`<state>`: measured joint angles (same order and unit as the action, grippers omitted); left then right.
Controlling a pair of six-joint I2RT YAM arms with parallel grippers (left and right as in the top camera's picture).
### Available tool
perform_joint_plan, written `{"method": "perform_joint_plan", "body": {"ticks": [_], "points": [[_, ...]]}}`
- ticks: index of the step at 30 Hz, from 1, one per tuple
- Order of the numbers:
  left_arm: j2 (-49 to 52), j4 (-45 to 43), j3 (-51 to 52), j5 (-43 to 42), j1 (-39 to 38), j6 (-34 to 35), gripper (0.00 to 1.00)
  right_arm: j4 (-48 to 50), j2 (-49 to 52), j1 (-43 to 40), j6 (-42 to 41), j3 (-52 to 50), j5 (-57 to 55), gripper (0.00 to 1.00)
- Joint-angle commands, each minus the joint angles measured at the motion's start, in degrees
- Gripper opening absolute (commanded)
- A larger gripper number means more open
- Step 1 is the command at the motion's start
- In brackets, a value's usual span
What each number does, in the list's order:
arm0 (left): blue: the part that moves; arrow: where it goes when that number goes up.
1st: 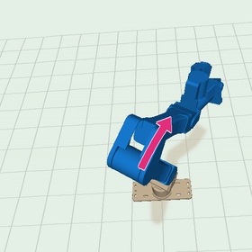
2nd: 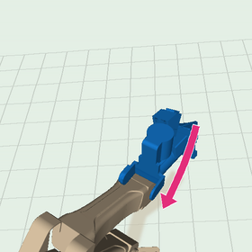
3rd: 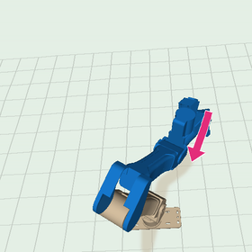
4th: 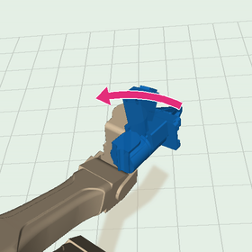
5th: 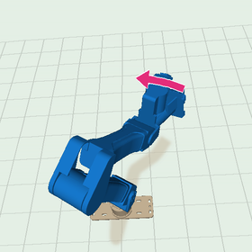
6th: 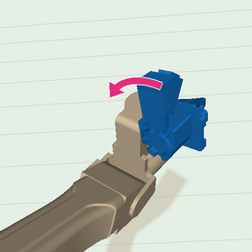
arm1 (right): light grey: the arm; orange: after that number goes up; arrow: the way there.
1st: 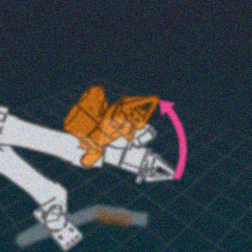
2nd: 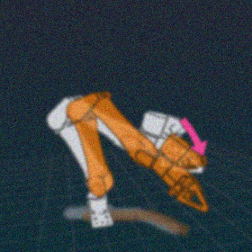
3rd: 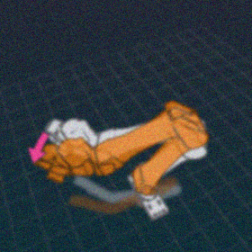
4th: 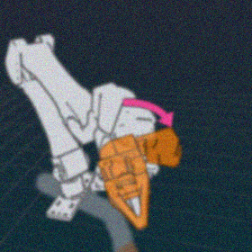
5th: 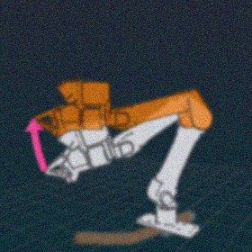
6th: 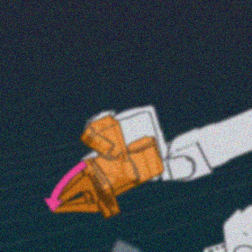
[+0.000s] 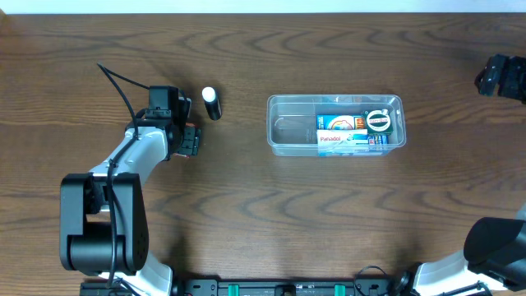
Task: Pack container
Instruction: 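Lower the left gripper and grasp the red Panadol box, then lift the red Panadol box and carry it over the container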
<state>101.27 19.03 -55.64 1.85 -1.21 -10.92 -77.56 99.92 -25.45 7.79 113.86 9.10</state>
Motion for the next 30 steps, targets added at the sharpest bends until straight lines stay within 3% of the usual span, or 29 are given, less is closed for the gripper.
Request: {"method": "perform_joint_plan", "body": {"ticks": [1,8,19,30], "points": [[-0.5,-0.1,-0.8,0.3,0.3,-0.4,0.71,-0.1,-0.4,-0.3,0.0,0.8,0.1,0.99],[-7.3,1.9,-0.8,0.3,0.3,1.2,0.67,-0.1,-0.4,-0.2,0.0,0.8,0.2,0.99],[-21.6,10.1,-0.8,0.0,-1.6,9.6,0.60,-0.1,-0.4,-0.2,0.0,0.8,0.2,0.99],[-31.3,12.3,-2.1,-4.5,-11.1,23.7,0.56,-0.1,-0.4,-0.2,0.0,0.8,0.2,0.99]]}}
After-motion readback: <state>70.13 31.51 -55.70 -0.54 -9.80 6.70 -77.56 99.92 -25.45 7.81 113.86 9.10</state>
